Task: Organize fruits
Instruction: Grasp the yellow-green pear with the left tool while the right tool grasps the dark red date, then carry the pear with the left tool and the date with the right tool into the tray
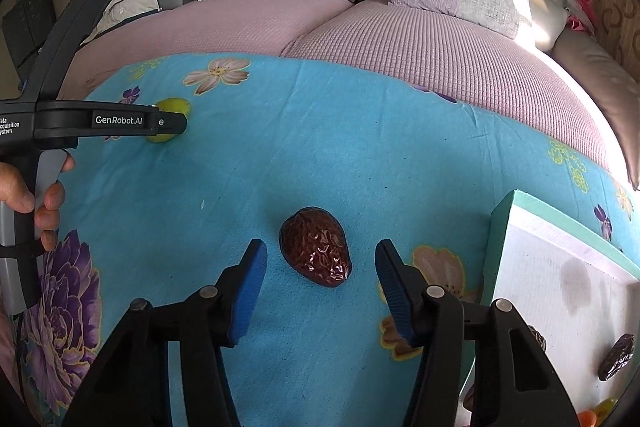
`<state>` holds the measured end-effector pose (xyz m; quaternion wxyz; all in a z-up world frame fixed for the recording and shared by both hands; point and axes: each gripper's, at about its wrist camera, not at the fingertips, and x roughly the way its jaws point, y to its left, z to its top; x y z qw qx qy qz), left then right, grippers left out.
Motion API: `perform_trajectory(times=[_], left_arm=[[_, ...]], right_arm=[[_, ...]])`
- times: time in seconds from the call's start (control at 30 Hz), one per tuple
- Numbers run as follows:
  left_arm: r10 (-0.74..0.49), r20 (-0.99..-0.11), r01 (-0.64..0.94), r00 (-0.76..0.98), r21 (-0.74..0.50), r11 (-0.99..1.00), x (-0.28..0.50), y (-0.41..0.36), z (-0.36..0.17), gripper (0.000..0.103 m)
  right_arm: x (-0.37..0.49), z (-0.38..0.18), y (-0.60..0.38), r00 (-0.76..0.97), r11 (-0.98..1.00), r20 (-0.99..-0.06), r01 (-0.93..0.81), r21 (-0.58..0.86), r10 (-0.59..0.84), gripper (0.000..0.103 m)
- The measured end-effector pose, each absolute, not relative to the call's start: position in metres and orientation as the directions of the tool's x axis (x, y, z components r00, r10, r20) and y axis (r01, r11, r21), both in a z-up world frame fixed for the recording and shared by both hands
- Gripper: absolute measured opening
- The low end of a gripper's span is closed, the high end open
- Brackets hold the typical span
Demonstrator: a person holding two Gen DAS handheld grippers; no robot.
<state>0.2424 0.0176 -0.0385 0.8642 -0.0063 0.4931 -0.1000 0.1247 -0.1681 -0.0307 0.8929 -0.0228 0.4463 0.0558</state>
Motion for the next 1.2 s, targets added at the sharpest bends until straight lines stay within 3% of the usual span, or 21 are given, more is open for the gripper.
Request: perform_trajectory(times=[0.07,0.13,0.3,0.37,0.53,1.0,1.2], left_arm=[[-0.165,-0.852,0.176,0.497,-0.087,0.98,0.241,0.014,-0.038,0.046],[-0.17,-0.85,0.18,0.499,-0.09,0.98,0.239,0.013,-0.036,0.046],[-0.179,-0.835,0.174,0.521,-0.102,0.979,0.225,0.014,-0.029,0.046],[-0.196,-0.821,0.169,0.537,-0.123,0.978,0.215,0.014,-0.023,0.046],[-0.236,-0.79,0.154,0.567,-0.179,0.972,0.19,0.009,-0.011,0.046],[-0.215,-0.777,0.031,0.591,-0.244,0.969,0.12,0.01,-0.01,0.046],[-0.223,-0.775,0.031,0.591,-0.255,0.967,0.117,0.014,-0.012,0.046]], right_arm=[[0.125,-0.03,-0.169,0.598,0.993,-0.798,-0.118,0.011,0.08,0.043],[0.124,-0.029,-0.169,0.597,0.992,-0.797,-0.122,0.02,0.089,0.037],[0.119,-0.023,-0.17,0.609,0.992,-0.787,-0.125,0.024,0.096,0.034],[0.116,-0.018,-0.172,0.619,0.992,-0.779,-0.122,0.023,0.094,0.021],[0.106,-0.012,-0.176,0.624,0.992,-0.775,-0.125,0.025,0.098,0.018],[0.106,-0.018,-0.183,0.618,0.987,-0.77,-0.128,0.101,0.16,0.019],[0.115,-0.026,-0.172,0.599,0.985,-0.786,-0.154,0.079,0.156,0.04]])
